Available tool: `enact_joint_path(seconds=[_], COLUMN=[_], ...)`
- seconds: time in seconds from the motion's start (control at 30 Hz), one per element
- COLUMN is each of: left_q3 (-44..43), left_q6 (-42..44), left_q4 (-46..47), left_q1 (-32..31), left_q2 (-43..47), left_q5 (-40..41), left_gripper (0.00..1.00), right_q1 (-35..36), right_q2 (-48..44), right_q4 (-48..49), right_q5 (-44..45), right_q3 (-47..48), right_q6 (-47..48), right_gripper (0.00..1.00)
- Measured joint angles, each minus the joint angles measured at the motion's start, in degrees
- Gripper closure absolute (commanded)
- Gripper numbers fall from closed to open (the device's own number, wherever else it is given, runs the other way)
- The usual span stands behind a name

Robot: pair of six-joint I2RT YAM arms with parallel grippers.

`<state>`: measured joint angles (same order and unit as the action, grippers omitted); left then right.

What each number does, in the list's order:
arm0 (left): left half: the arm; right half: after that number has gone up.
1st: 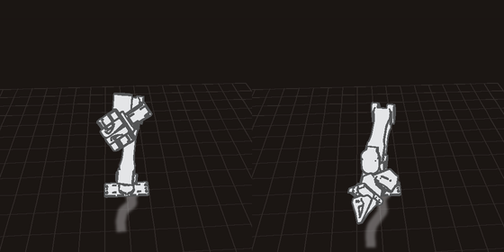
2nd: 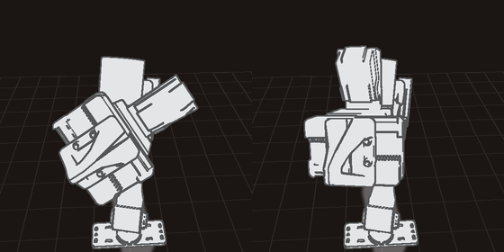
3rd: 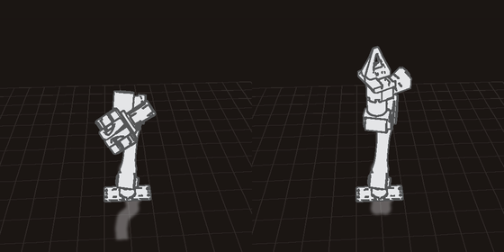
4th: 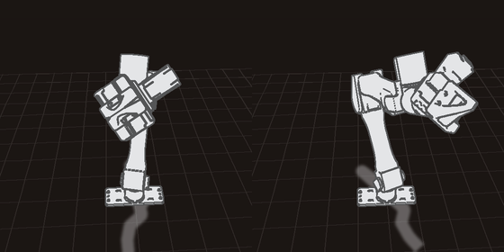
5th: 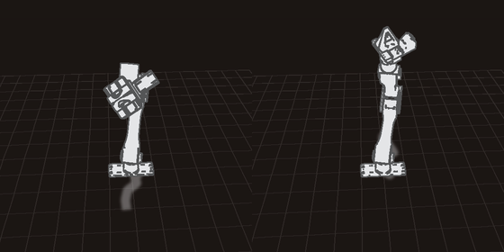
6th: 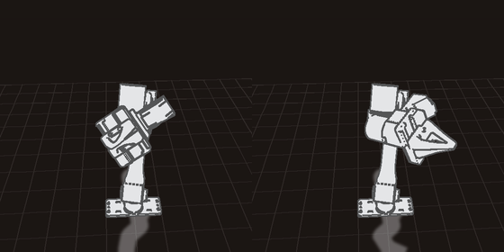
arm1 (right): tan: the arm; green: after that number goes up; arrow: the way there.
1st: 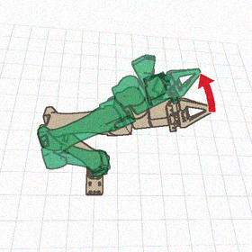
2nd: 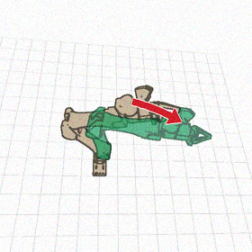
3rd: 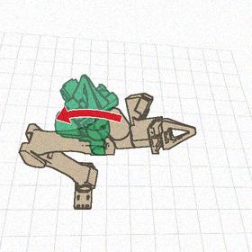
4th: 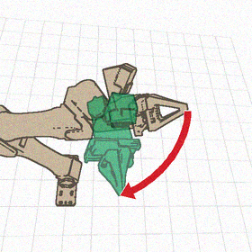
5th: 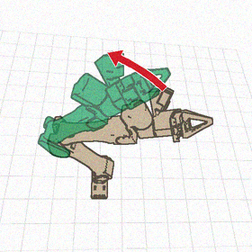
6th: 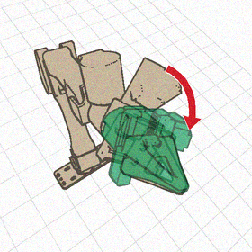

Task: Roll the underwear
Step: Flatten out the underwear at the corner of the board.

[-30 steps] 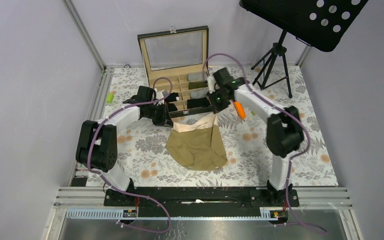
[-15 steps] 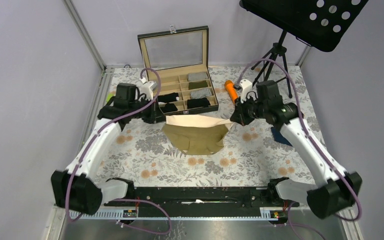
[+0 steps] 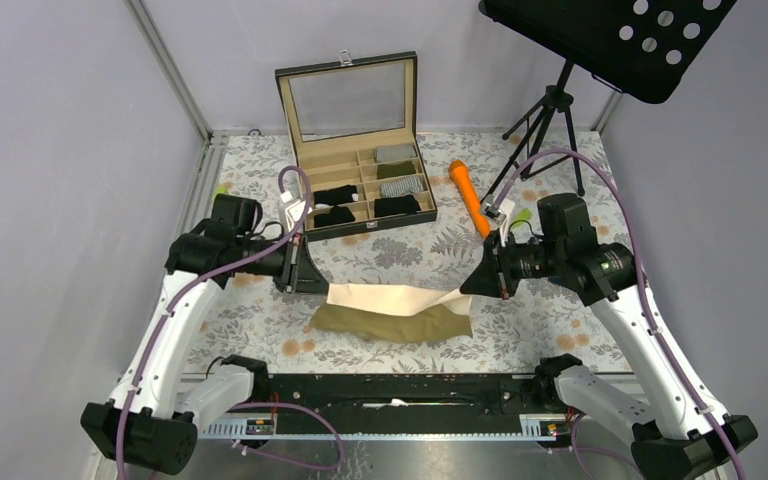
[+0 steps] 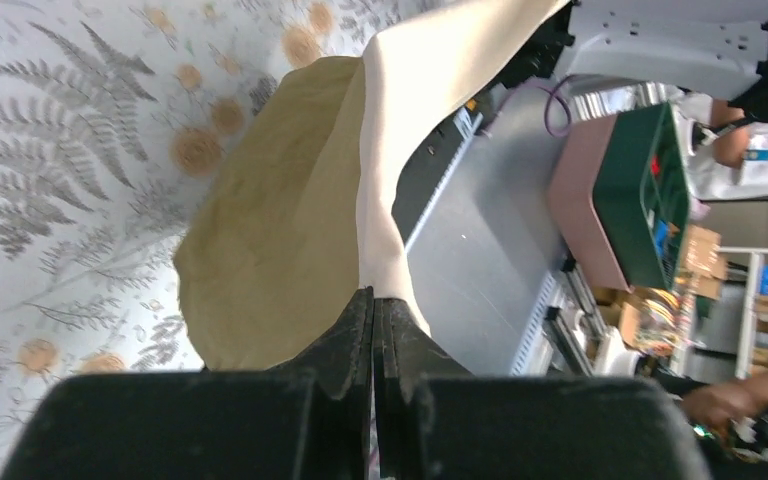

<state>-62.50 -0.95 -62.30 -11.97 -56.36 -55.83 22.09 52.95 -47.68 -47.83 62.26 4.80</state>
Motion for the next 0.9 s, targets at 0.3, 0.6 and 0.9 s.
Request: enact_joint_path(seconds=[0.3, 0.6, 0.9], left_q3=[0.7, -8.3, -5.0], left_q6=[-1.8, 3.3, 6.8], left_q4=[2.1, 3.4, 1.0], left_q1=[0.9, 1.2, 1.2], left_q2=[-11.8, -10.4, 0.9], left_q5=[-6.8, -6.3, -7.9], left_gripper=[1.0, 1.0, 1.0], right_q1=[0.0, 0.0, 0.0], right_q2=[8.9, 9.7, 1.1], right_q4=[-1.4, -2.3, -7.0], right_q5=[-1.0, 0.9, -0.6], right_q3=[3.3, 11.1, 10.2], right_q6=[0.2, 2.4, 3.5], right_gripper=[1.0, 1.0, 1.0])
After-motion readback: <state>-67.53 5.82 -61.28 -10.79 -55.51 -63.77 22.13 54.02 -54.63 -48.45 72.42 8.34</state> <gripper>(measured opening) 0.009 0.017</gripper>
